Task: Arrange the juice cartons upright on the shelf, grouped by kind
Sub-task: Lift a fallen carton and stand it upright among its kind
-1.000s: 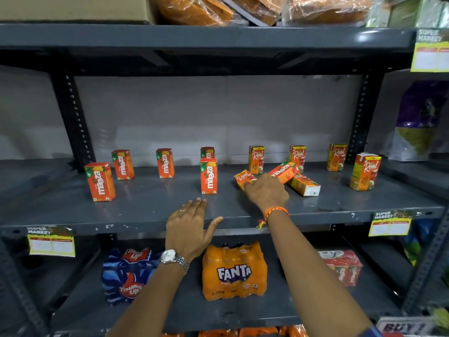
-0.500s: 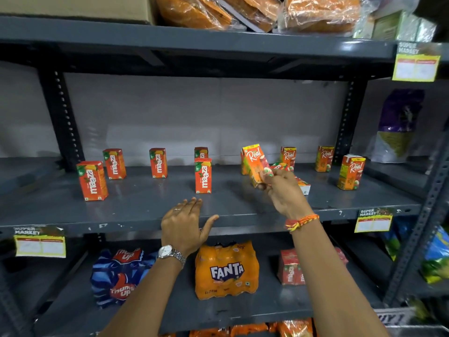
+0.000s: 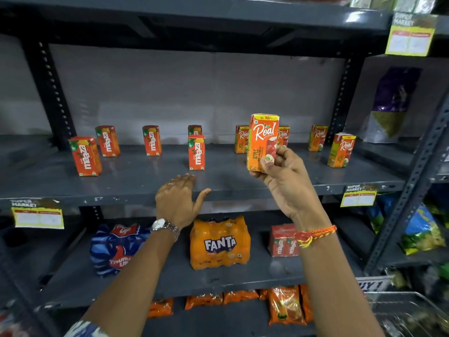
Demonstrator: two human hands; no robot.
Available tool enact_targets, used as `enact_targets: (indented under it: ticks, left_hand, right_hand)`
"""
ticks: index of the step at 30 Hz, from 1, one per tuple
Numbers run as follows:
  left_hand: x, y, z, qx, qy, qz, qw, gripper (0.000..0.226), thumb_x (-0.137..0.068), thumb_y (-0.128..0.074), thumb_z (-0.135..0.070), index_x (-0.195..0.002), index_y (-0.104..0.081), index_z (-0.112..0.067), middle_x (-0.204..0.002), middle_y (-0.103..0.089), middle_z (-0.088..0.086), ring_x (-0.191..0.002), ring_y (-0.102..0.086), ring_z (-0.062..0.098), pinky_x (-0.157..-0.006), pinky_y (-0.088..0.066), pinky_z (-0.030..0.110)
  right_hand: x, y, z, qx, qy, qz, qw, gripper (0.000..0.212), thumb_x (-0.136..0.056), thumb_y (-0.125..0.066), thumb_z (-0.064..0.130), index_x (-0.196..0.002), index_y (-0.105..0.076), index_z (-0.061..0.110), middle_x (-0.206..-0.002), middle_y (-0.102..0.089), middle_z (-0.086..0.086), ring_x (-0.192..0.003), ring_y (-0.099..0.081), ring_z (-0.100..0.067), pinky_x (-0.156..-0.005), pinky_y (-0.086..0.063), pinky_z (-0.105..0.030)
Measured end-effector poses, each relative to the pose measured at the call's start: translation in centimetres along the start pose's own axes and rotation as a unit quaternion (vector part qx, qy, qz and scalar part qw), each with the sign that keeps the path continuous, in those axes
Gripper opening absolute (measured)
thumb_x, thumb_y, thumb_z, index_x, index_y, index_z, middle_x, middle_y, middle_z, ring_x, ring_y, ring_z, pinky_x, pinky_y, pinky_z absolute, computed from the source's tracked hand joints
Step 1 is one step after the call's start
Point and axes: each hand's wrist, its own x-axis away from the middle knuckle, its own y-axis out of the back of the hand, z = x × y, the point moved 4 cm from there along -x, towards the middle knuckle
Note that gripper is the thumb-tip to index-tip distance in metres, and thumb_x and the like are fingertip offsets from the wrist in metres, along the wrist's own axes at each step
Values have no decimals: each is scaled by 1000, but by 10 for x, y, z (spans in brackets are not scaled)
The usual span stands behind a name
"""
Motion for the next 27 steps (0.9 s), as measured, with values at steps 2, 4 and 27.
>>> enact_targets:
  ticks: [2, 4, 27]
  left_hand:
    - [0, -2, 0, 3, 1, 5, 1000, 72, -91, -31, -67, -117, -70, -13, -117, -72, 8, -107, -69, 27, -83, -54, 38]
    - [1, -5, 2, 4, 4, 8, 1000, 72, -91, -31, -67, -118, -70, -12, -118, -72, 9, -108, -68, 28, -84, -53, 40]
    - [2, -6, -14, 16, 108, -52, 993, 51, -95, -35, -40, -109, -75, -11, -111, -74, 8, -104, -70, 25, -88, -47, 40]
  right_hand:
    - [-6, 8, 7, 0, -1, -11, 1000, 47, -95, -56, 3, -139, -40, 5, -133, -58, -15, -118, -63, -33, -77, -59, -34]
    - [-17, 20, 17, 6, 11, -23, 1000, 42, -97, -53, 6, -137, -43, 2, -129, -60, -13, -113, -64, -29, -82, -60, -37]
    - [-160, 164, -4, 508, -62, -152, 845, 38, -92, -63, 14, -125, -54, -1, -129, -61, -21, -121, -58, -39, -95, -48, -42]
